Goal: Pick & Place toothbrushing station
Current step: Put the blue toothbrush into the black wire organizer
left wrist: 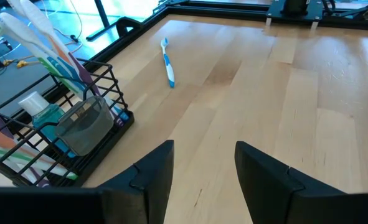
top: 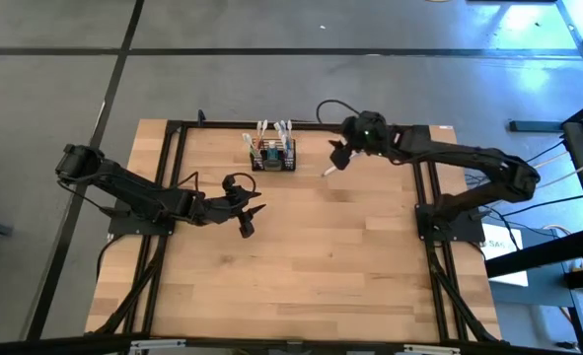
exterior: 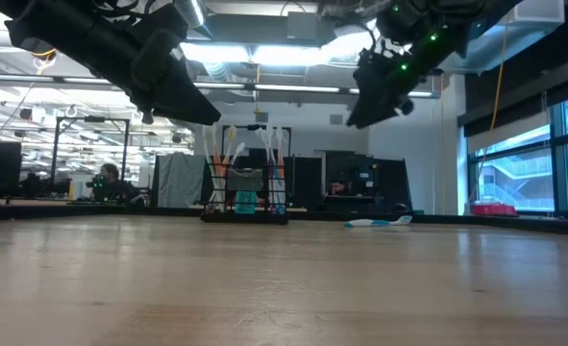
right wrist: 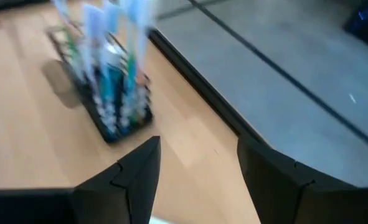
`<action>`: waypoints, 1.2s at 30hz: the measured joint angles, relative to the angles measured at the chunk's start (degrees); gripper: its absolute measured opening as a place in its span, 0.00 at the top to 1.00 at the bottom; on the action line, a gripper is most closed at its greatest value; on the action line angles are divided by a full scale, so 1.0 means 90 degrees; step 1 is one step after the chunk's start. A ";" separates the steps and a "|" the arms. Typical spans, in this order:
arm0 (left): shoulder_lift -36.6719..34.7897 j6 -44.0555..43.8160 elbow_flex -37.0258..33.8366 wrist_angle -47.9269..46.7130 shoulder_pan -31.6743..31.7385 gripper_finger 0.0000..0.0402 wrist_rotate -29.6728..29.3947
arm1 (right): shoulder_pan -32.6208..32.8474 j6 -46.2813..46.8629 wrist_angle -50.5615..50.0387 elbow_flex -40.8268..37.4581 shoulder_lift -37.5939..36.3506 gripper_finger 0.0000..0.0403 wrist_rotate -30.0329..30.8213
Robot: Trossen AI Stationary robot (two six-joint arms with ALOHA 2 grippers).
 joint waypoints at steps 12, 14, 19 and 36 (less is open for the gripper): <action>0.0000 -0.0002 0.0000 0.0002 0.0001 0.59 0.0000 | -0.0877 0.2452 -0.1558 0.0000 -0.0005 0.46 0.0804; 0.0000 -0.0002 0.0000 0.0002 -0.0001 0.59 0.0000 | -0.0988 0.3239 -0.1708 0.0000 -0.0003 0.46 0.0785; 0.0000 -0.0002 0.0000 0.0002 0.0001 0.59 0.0000 | -0.1149 0.4082 -0.1812 0.0000 0.0105 0.46 0.0146; 0.0000 -0.0002 0.0000 0.0007 -0.0002 0.59 0.0039 | -0.1764 0.5921 -0.2080 0.0000 0.1340 0.55 -0.1859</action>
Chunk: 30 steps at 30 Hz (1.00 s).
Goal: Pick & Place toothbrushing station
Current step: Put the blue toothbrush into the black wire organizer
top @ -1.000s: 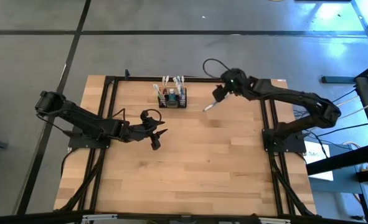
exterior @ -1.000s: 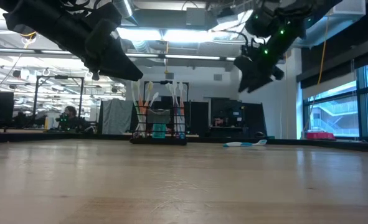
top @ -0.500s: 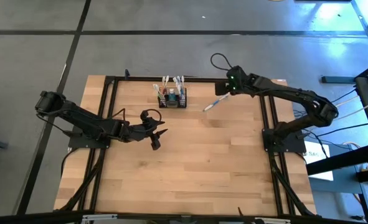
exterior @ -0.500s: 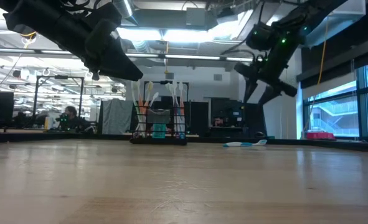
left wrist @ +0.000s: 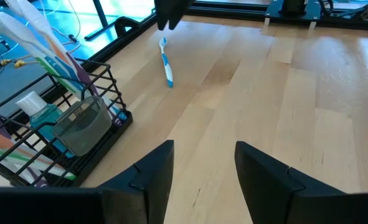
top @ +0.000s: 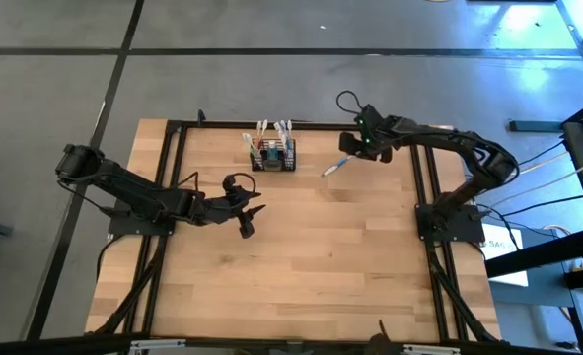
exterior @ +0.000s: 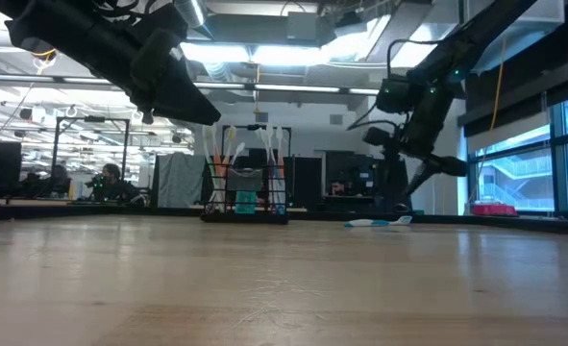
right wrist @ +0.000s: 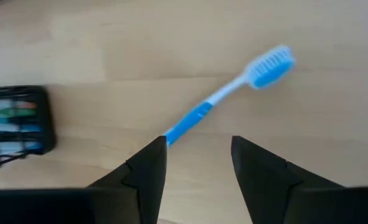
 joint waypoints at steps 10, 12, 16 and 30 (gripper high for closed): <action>0.0000 0.0000 0.0000 0.0000 0.0000 0.59 0.0002 | 0.0022 0.0733 -0.0226 0.0000 0.0032 0.57 0.0195; 0.0000 0.0000 0.0000 0.0000 0.0001 0.59 0.0002 | 0.0022 0.0874 -0.0225 0.0000 0.0032 0.57 0.0343; 0.0000 0.0000 0.0000 0.0000 0.0000 0.59 0.0002 | 0.0017 0.1172 -0.0217 0.0000 0.0032 0.57 0.0505; 0.0000 0.0000 0.0000 0.0002 0.0000 0.59 -0.0034 | 0.0020 0.1645 -0.0134 0.0001 0.0063 0.57 0.0743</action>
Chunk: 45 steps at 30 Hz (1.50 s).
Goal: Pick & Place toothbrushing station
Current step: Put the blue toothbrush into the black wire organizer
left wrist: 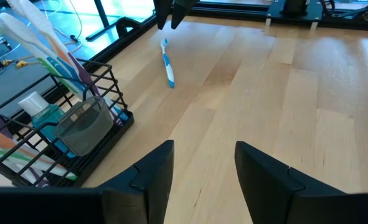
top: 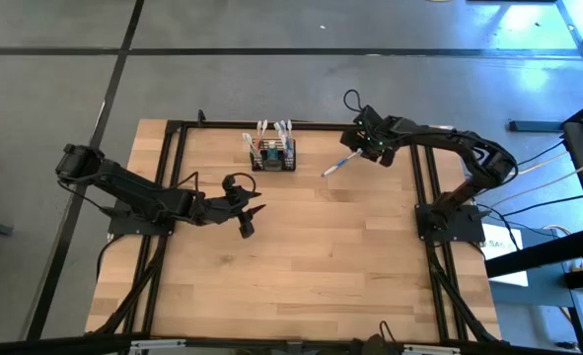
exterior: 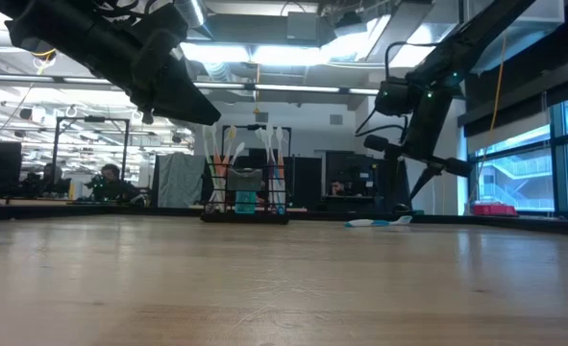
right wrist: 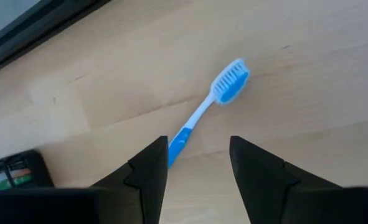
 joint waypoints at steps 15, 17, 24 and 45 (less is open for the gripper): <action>-0.0002 0.0272 0.0002 0.0051 0.0012 0.59 -0.0010 | -0.0138 -0.0185 0.0975 0.0002 0.0877 0.57 -0.0389; -0.0002 0.0272 0.0002 0.0049 0.0012 0.59 -0.0012 | -0.0143 -0.0177 0.0883 0.0002 0.0877 0.57 -0.0409; -0.0002 0.0269 0.0002 0.0050 0.0012 0.59 -0.0010 | -0.0177 -0.0035 0.0756 0.0002 0.0877 0.57 -0.0215; -0.0002 0.0284 0.0002 0.0048 0.0012 0.59 -0.0008 | -0.0410 -0.0284 0.0396 0.0361 0.1463 0.60 -0.0004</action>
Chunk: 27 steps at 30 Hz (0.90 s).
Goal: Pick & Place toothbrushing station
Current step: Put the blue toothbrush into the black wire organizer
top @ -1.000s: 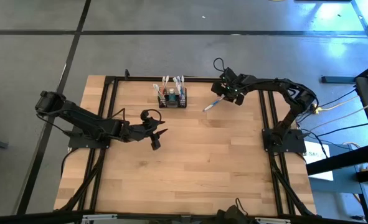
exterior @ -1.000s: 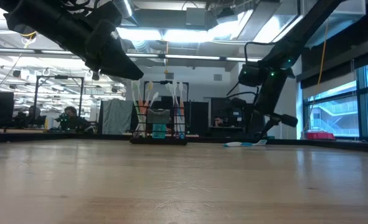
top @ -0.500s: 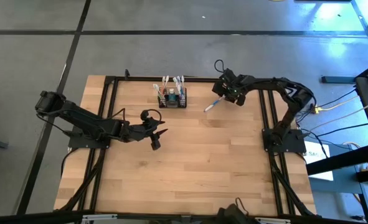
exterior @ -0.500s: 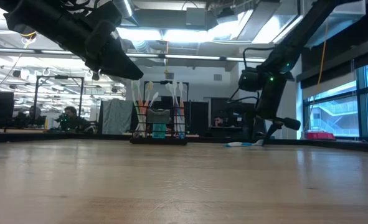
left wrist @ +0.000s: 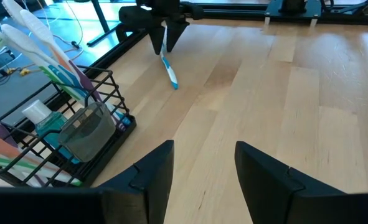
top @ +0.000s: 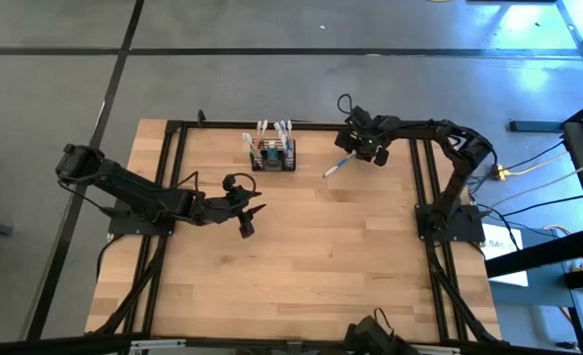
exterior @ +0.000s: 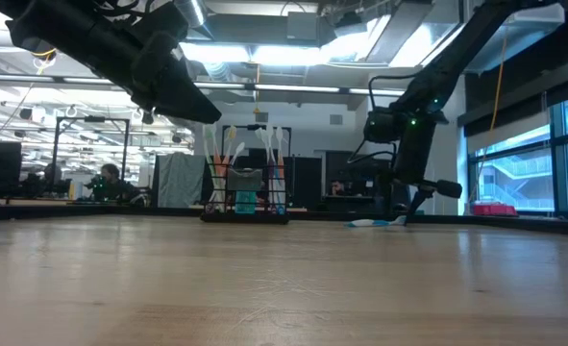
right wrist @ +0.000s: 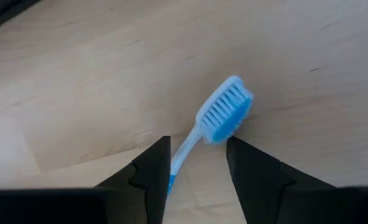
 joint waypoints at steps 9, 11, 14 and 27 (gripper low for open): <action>0.0000 0.0000 0.0000 -0.0002 0.0000 0.59 0.0001 | -0.0023 -0.0177 -0.0371 0.0185 0.0166 0.74 0.0037; 0.0000 0.0000 0.0000 -0.0002 0.0000 0.59 0.0001 | -0.0042 -0.0260 -0.0424 0.0205 0.0267 0.76 -0.0022; 0.0000 0.0000 0.0000 -0.0002 0.0000 0.59 0.0001 | -0.0049 -0.0412 -0.0448 0.0214 0.0313 0.79 -0.0154; 0.0000 0.0002 0.0000 -0.0002 0.0000 0.59 0.0001 | -0.0002 -0.1628 -0.1216 0.0711 0.0415 0.93 -0.0083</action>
